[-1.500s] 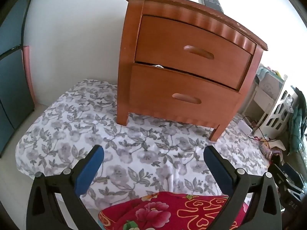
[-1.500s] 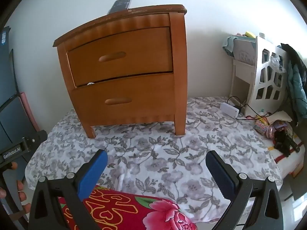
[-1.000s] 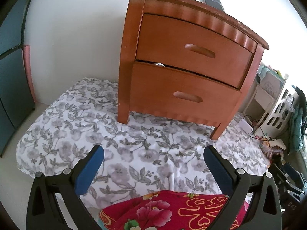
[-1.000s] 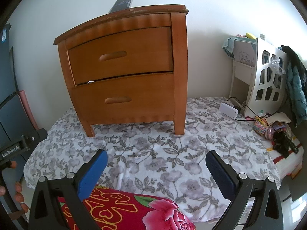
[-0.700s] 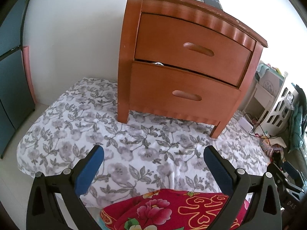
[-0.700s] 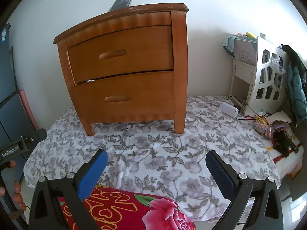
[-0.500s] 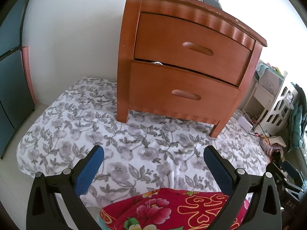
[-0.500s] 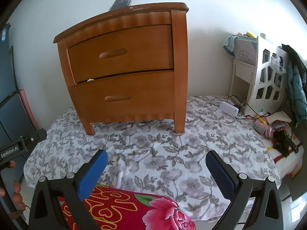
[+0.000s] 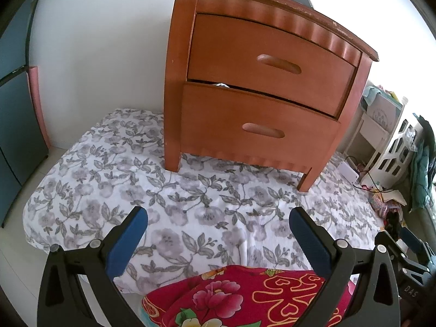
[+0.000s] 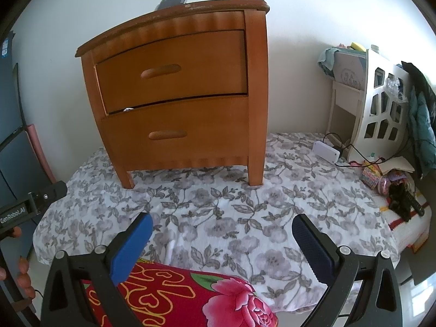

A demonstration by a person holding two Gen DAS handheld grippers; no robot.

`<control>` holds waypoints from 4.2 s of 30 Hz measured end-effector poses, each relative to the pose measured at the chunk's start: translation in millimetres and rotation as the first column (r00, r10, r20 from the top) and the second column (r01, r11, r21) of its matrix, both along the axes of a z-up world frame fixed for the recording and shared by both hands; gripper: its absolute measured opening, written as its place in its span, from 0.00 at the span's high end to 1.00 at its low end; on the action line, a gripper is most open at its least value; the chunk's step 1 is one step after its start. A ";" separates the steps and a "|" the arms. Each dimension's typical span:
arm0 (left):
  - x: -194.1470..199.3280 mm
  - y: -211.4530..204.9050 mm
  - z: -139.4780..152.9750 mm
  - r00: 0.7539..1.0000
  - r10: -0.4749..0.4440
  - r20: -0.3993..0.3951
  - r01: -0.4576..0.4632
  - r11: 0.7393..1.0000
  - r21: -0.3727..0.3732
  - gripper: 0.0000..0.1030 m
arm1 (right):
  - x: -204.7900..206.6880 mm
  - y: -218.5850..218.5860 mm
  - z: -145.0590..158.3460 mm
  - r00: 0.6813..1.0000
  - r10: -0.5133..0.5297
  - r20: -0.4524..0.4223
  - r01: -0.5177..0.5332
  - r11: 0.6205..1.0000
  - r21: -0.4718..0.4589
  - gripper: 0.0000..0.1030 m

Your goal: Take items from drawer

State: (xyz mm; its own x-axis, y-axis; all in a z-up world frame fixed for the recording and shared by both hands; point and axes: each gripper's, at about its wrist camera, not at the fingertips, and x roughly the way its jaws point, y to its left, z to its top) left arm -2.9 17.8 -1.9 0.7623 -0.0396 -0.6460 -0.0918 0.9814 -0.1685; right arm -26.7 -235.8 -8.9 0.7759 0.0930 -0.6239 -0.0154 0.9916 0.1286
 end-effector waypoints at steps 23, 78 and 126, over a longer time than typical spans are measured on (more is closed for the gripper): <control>20.1 38.4 -20.0 0.995 0.093 0.019 -0.095 0.992 0.087 0.00 | 48.9 9.9 22.5 0.990 0.042 0.136 -0.014 0.981 -0.195 0.00; 76.6 57.8 -86.3 0.980 -0.015 -0.196 -0.004 0.995 -0.098 0.00 | 288.4 183.2 -71.3 0.904 0.389 -0.177 -0.348 0.430 -0.833 0.00; 67.9 71.0 -74.6 0.984 -0.018 -0.175 -0.011 0.986 -0.166 0.00 | 223.8 174.2 -43.0 0.861 0.429 -0.273 -0.436 0.346 -0.831 0.26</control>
